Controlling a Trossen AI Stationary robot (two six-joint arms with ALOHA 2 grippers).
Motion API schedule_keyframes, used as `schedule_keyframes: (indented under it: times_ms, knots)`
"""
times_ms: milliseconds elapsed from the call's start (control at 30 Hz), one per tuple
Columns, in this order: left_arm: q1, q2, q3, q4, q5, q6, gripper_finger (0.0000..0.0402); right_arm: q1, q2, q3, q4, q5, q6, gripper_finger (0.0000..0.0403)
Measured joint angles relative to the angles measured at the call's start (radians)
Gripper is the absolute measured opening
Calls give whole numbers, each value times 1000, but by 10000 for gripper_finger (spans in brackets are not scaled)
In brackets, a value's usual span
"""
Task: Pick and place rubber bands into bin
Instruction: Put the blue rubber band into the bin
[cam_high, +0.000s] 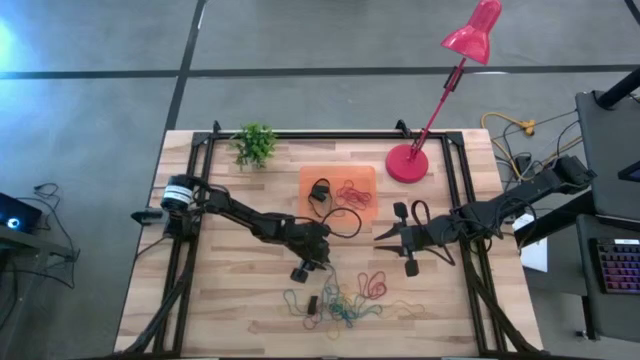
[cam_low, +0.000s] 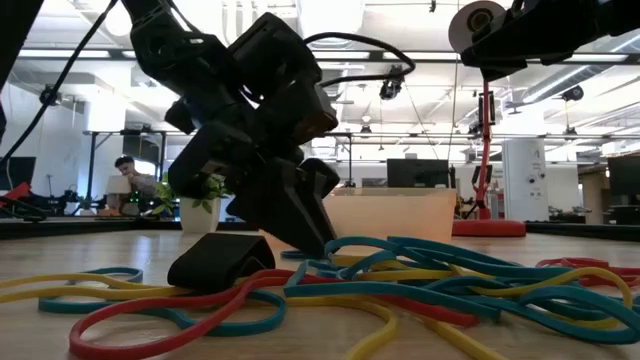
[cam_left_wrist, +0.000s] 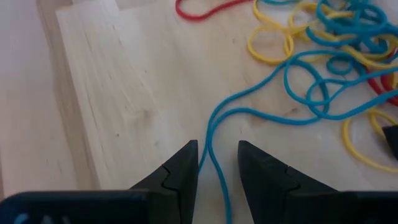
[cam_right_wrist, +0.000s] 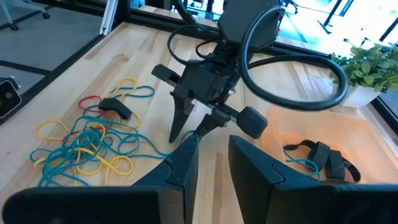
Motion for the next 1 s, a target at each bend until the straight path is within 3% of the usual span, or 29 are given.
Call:
schedule_keyframes:
  times_ms: [500,1000]
  knots:
    - [-2,-4,2,-65,-53,-29,92,1,0,0,23,0,8,77]
    - [-9,-4,-5,-116,-57,-49,5,1,0,0,23,0,18,77]
